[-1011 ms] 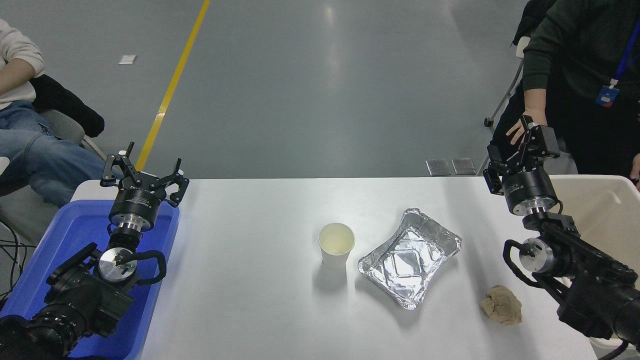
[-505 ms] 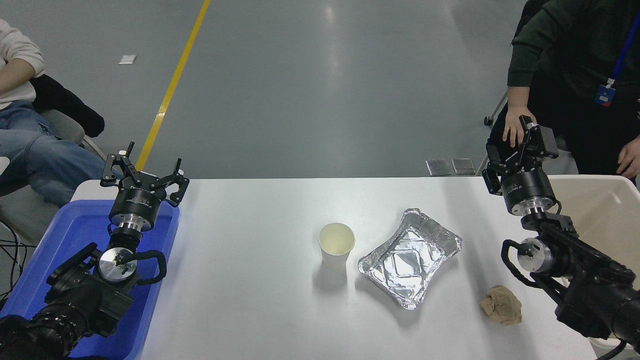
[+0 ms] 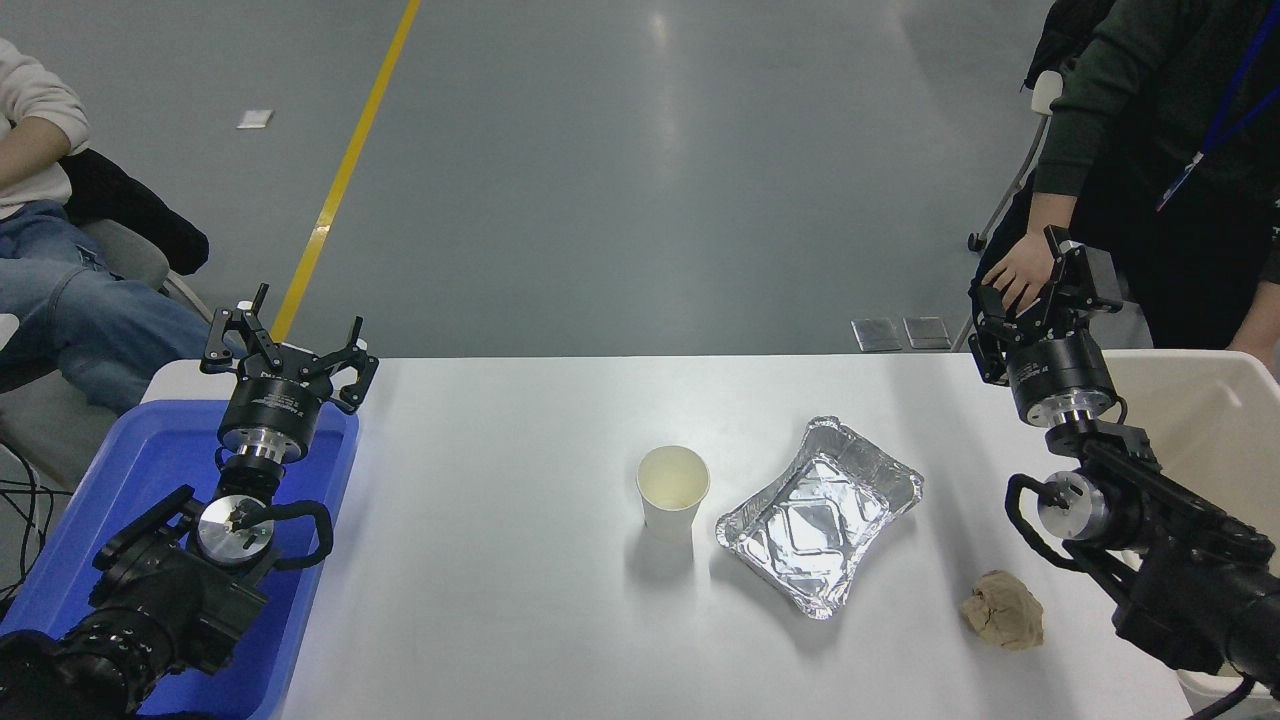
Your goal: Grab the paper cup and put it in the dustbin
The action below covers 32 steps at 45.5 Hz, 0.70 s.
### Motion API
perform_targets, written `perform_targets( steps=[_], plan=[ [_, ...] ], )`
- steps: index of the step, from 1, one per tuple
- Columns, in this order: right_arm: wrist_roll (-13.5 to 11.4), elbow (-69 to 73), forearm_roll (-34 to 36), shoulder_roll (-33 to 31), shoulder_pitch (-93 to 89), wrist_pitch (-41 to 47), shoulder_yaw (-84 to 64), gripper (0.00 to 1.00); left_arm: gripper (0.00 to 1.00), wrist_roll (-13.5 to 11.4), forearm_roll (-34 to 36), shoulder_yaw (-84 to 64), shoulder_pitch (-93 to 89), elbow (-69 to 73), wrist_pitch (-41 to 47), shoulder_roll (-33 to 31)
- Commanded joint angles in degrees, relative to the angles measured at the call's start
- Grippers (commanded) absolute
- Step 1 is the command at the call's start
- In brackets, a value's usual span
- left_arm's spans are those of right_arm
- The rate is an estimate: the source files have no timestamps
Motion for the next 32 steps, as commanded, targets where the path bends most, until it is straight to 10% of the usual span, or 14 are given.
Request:
perform_targets(
  steps=[1,32],
  plan=[
    [-0.08,-0.47,0.04,-0.10,0.39,0.21,-0.16,1.00,0.99,0.00,0.00,-0.01,0.00,0.01,0.00,0.01],
    [-0.43,-0.65,4.60,-11.96,14.26,0.13,-25.35,1.00,0.99,0.00,0.00,-0.01,0.00,0.01,0.00,0.01]
  ],
)
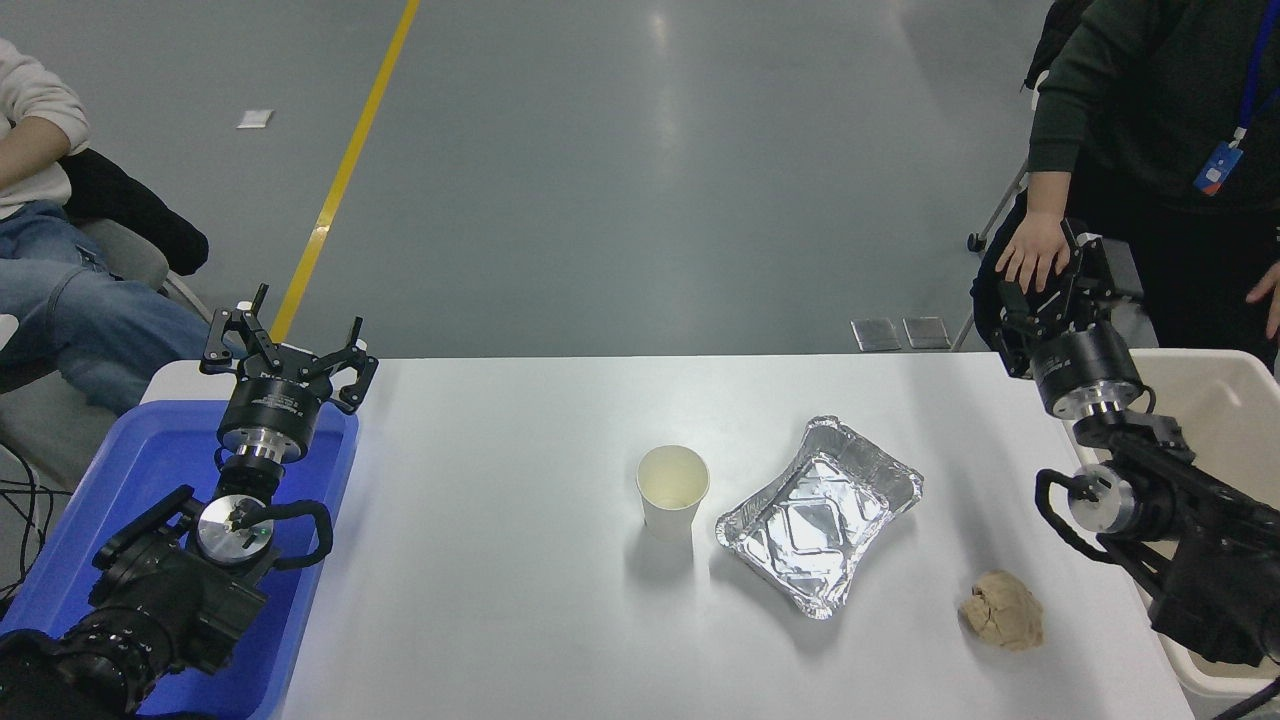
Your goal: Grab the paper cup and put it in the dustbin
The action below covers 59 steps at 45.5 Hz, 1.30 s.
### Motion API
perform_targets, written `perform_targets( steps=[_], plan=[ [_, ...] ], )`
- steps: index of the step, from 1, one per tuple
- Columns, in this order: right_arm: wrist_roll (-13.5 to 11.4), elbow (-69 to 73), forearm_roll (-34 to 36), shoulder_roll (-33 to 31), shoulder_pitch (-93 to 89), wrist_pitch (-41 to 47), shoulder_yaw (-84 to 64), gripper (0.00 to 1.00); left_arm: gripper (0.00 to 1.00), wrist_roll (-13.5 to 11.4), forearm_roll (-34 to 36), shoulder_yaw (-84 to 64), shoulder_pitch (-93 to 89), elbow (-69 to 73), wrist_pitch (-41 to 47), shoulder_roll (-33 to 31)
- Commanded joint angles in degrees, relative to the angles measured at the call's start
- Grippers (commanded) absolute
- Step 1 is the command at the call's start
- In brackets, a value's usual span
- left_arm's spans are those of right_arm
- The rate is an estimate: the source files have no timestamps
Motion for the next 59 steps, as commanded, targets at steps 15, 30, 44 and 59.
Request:
perform_targets(
  steps=[15,30,44,59],
  plan=[
    [-1.69,1.32,7.24,-7.44,36.49,0.91,-62.27,1.00,0.99,0.00,0.00,-0.01,0.00,0.00,0.00,0.01],
    [-18.82,1.32,5.49,2.13,53.20,8.99,-82.15,1.00,0.99,0.00,0.00,0.08,-0.09,0.00,0.00,-0.08],
    [-35.18,1.41,0.57,14.61,65.77,19.09,-91.56,1.00,0.99,0.00,0.00,-0.01,0.00,0.00,0.00,0.01],
    [-35.71,6.41,-8.84,20.07,73.59,30.53,-91.13,1.00,0.99,0.00,0.00,-0.01,0.00,0.00,0.00,0.01]
  ],
)
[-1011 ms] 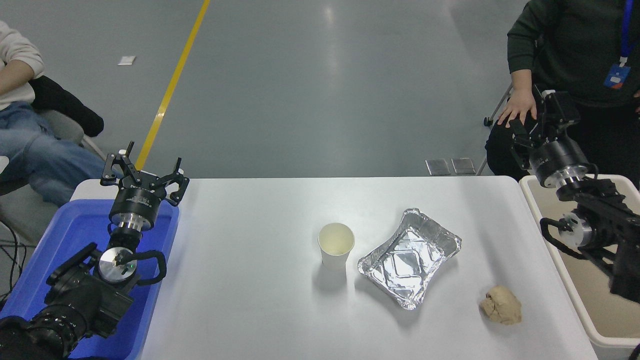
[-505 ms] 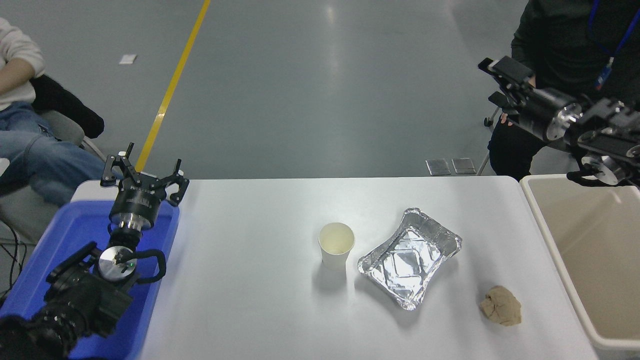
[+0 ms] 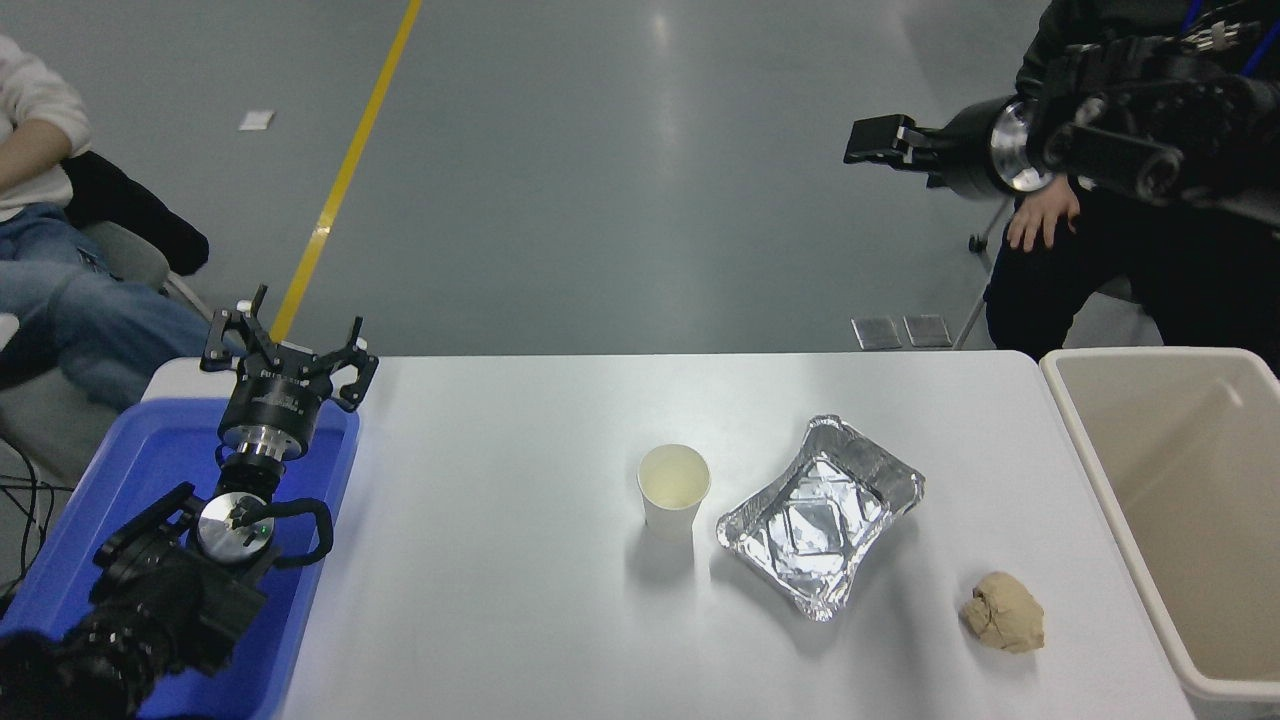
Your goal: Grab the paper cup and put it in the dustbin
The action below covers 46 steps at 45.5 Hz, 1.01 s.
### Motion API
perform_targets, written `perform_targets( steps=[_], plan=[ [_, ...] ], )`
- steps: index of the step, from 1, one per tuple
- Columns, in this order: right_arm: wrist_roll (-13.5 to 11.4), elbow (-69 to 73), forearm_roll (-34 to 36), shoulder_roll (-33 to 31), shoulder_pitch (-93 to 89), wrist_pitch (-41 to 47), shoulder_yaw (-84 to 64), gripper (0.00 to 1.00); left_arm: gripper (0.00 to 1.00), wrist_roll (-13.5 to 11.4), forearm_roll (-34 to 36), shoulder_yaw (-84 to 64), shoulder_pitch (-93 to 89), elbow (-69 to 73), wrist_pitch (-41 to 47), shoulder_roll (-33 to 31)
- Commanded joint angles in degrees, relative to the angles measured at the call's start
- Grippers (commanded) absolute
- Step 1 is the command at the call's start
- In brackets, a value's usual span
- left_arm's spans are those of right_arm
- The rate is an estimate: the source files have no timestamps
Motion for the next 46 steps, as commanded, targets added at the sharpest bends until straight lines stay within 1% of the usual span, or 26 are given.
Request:
perform_targets(
  steps=[1,6,12,16,26,30,46],
  plan=[
    [-2.38,3.66,-4.72,4.24,7.30,7.10,-1.09,1.00,0.99,0.00,-0.01,-0.01,0.00,0.00,0.00,0.02],
    [-2.38,6.12,-4.29,4.94,9.59,9.02,-0.48,1.00,0.99,0.00,-0.01,-0.01,0.00,0.00,0.00,0.02],
    [-2.38,8.67,-4.02,6.61,10.47,16.23,1.81,1.00,0.99,0.00,-0.01,-0.01,0.00,0.00,0.00,0.02],
    [-2.38,9.72,-2.88,7.49,10.38,18.69,3.74,1.00,0.99,0.00,-0.01,-0.01,0.00,0.00,0.00,0.02],
    [-2.64,9.72,1.87,11.27,9.50,19.23,4.18,1.00,0.99,0.00,-0.01,-0.01,0.00,0.00,0.00,0.02],
    [-3.26,9.55,3.01,11.27,8.71,19.14,4.18,1.00,0.99,0.00,-0.01,0.08,0.00,0.00,0.00,0.02],
    [-3.34,11.92,3.36,11.27,8.98,20.81,3.92,1.00,0.99,0.00,-0.01,-0.01,0.00,0.00,0.00,0.02]
  ],
)
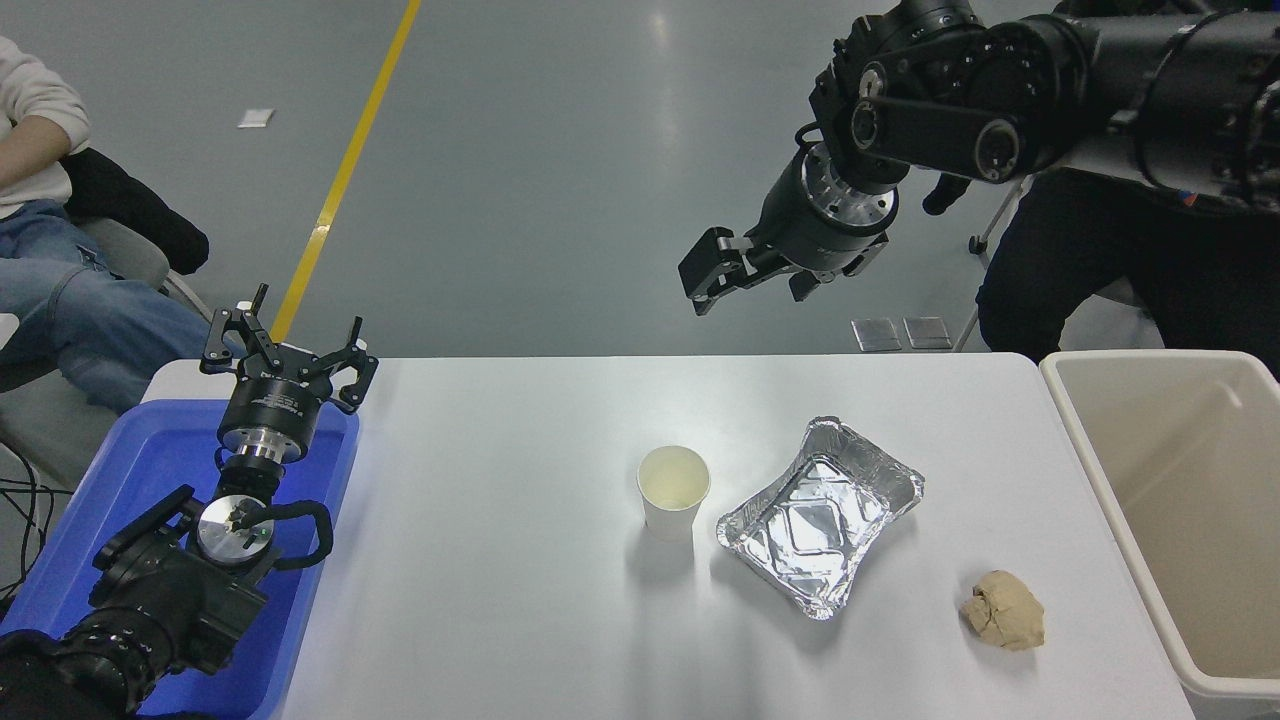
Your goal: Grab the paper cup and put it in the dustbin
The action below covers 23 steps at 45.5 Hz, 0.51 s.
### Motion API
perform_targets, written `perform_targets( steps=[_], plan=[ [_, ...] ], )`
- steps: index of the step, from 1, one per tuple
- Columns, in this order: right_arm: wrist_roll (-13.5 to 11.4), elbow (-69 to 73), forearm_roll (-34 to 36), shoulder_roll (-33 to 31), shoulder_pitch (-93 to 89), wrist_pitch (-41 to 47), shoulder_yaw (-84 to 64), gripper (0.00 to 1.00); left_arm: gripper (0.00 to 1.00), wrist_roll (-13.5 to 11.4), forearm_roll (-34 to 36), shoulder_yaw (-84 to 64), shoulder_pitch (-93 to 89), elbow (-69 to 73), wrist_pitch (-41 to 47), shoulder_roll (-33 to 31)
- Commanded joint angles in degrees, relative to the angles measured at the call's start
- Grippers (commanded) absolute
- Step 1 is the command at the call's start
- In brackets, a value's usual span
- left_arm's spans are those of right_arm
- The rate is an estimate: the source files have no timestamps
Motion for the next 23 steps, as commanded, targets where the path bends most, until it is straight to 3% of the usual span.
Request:
perform_targets(
  steps=[1,8,23],
  plan=[
    [-0.14,2.02,0.69,0.44,0.10,1.80,0.08,1.00,0.99,0.00,0.00,-0.03,0.00,0.00,0.00,0.00],
    [-0.23,1.32,-0.27,0.44,-4.64,0.14,-0.53,1.00,0.99,0.00,0.00,-0.03,0.00,0.00,0.00,0.00],
    [-0.14,0.18,0.87,0.44,-12.73,-20.16,-0.53,1.00,0.99,0.00,0.00,0.06,0.00,0.00,0.00,0.00]
  ],
)
